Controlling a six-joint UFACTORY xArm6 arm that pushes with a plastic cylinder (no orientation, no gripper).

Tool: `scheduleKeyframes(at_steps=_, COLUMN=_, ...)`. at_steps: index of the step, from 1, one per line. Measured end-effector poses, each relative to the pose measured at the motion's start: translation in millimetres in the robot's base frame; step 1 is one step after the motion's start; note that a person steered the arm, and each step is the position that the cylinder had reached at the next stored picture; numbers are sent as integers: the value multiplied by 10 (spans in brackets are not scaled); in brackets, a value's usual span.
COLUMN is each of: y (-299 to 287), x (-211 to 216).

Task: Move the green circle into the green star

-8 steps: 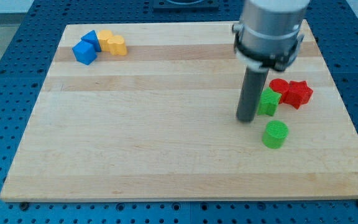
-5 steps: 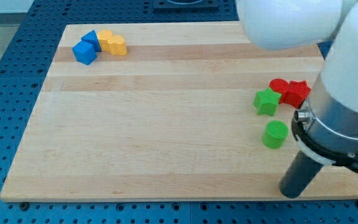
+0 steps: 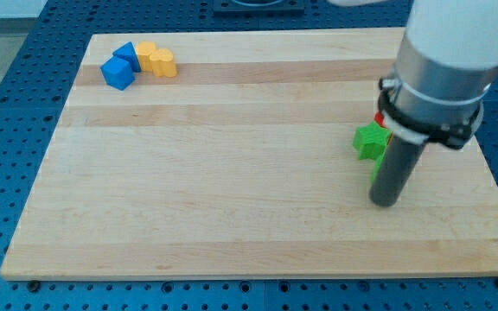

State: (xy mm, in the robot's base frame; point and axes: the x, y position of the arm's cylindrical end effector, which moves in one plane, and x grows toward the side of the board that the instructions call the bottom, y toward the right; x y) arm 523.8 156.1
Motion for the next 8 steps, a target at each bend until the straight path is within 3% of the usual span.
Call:
scheduleKeyframes(at_steps=6, y=172, x=-250)
scheduleKeyframes(at_steps=7, y=-27, x=28)
scheduleKeyframes(at_steps=8, y=-770, x=213)
